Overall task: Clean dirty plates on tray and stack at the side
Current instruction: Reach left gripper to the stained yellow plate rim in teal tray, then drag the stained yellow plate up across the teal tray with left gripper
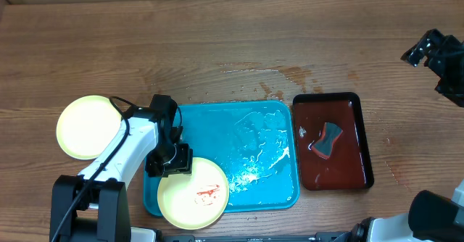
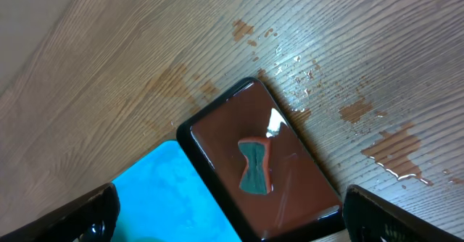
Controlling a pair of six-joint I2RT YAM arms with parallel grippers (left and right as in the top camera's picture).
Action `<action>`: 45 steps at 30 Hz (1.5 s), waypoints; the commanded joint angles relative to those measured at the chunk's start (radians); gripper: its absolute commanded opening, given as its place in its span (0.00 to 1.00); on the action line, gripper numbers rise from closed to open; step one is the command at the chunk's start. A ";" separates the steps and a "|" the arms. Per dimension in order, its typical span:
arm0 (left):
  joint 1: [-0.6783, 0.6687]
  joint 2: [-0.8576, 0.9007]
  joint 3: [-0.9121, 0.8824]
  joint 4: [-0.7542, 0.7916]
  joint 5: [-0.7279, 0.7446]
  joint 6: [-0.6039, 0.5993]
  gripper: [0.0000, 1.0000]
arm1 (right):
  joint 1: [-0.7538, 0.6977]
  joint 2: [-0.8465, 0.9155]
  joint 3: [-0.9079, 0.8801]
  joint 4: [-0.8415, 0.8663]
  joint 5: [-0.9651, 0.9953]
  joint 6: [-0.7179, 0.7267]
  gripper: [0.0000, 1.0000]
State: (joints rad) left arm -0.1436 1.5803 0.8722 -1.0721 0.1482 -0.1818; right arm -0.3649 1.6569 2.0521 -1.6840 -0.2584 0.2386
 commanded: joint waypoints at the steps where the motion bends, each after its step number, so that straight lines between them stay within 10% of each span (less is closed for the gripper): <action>1: 0.000 -0.010 -0.008 0.013 -0.039 -0.035 0.63 | 0.006 -0.002 -0.006 0.003 -0.006 -0.008 1.00; 36: 0.052 0.157 0.109 -0.053 -0.040 0.010 0.59 | 0.006 -0.002 -0.006 0.010 -0.006 -0.027 1.00; 43: 0.044 0.249 0.109 -0.037 -0.025 0.009 0.06 | 0.006 -0.002 -0.006 0.010 -0.006 -0.027 1.00; 45: 0.044 0.248 0.109 -0.026 -0.025 0.001 0.04 | 0.006 -0.002 -0.006 0.010 -0.006 -0.027 1.00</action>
State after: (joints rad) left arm -0.0921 1.8069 0.9672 -1.1343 0.1249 -0.1608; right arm -0.3649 1.6569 2.0521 -1.6764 -0.2581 0.2199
